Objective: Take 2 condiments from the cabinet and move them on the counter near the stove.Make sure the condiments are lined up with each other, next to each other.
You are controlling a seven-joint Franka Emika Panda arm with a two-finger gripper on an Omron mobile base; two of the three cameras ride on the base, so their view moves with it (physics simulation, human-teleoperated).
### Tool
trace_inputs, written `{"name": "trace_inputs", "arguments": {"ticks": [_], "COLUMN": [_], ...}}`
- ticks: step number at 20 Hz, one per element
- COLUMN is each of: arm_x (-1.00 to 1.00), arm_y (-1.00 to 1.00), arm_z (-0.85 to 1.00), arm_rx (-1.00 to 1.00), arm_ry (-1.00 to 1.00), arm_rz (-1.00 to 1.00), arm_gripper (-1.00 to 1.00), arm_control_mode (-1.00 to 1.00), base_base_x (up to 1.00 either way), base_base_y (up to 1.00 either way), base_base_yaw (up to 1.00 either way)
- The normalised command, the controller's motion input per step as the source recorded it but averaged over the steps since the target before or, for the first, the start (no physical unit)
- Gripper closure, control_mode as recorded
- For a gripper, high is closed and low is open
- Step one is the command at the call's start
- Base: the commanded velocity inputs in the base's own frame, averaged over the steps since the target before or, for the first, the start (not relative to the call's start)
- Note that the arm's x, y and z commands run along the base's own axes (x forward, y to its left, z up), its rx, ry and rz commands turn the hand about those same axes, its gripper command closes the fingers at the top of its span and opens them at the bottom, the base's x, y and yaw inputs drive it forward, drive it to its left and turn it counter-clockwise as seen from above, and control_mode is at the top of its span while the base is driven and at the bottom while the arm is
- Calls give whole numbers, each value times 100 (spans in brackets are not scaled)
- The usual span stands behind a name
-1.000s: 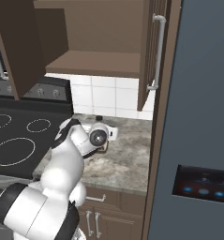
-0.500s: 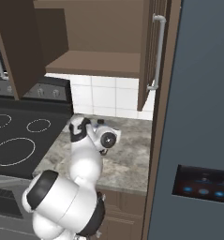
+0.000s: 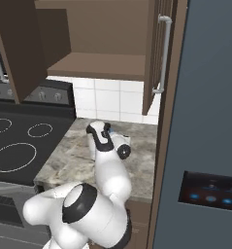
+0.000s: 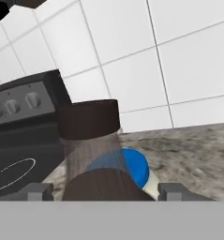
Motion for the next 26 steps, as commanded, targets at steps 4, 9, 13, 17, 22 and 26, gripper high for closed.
{"name": "trace_inputs", "arguments": {"ticks": [4, 9, 13, 17, 22, 26], "arm_x": [0, 4, 26, 17, -3, -32], "arm_y": [0, 0, 0, 0, 0, -6], "arm_z": [-19, -28, -22, -23, -39, -36], "arm_rx": [0, -5, -10, -12, -13, -10], "arm_ry": [-12, -7, -1, 0, -3, -13], "arm_rz": [0, -1, -4, -4, -1, 0], "arm_gripper": [100, 100, 100, 100, 100, 100], "arm_control_mode": [-100, -100, -100, -100, -100, -100], "base_base_x": [0, 0, 0, 0, 0, 0], "base_base_y": [0, 0, 0, 0, 0, 0], "base_base_yaw": [0, 0, 0, 0, 0, 0]}}
